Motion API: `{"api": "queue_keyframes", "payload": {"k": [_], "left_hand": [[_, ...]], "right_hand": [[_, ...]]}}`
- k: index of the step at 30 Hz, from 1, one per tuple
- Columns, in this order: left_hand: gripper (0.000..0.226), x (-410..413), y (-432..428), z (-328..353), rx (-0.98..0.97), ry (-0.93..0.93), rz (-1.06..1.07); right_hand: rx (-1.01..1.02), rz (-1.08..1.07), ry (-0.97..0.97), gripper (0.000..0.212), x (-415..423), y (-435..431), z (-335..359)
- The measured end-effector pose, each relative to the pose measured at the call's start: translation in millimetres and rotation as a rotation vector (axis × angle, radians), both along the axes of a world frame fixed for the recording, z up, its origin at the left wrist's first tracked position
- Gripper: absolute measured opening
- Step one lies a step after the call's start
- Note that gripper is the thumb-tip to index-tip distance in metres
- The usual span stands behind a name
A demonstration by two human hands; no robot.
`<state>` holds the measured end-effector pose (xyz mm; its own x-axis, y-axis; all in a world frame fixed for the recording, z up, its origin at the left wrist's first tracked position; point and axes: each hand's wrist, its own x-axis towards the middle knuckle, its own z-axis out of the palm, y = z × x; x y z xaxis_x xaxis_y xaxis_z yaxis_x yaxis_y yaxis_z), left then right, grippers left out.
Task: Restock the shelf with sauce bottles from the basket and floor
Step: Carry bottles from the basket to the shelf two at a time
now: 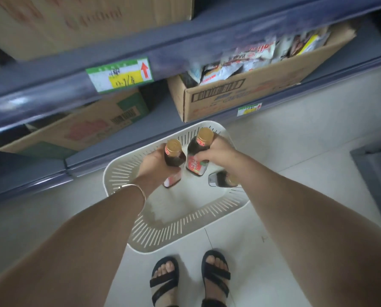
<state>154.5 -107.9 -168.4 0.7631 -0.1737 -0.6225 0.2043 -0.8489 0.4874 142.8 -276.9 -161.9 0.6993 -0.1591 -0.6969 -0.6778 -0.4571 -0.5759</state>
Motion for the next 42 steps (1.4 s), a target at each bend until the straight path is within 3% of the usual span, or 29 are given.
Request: {"api": "queue_keyframes", "payload": {"k": [13, 21, 29, 35, 42], "left_hand": [[0.057, 0.4, -44.1, 279.0, -0.055, -0.155, -0.181], [0.032, -30.8, -63.0, 410.2, -0.106, -0.228, -0.385], [0.046, -97.1, -119.6, 549.0, -0.273, -0.312, -0.579], [0.056, -189.3, -205.2, 619.3, -0.378, -0.334, -0.877], [0.058, -354.8, -302.3, 667.9, -0.547, -0.258, -1.164]], "right_hand": [[0.018, -0.17, -0.115, 0.047, -18.8, -33.7, 254.0], [-0.01, -0.352, -0.195, 0.046, -81.4, -53.1, 371.6], [-0.096, -0.642, -0.352, 0.044, -199.4, -96.8, 511.4], [-0.211, -0.85, -0.476, 0.014, -325.2, -151.1, 589.1], [-0.332, -1.07, -0.43, 0.031, -521.0, -205.7, 648.2]]}}
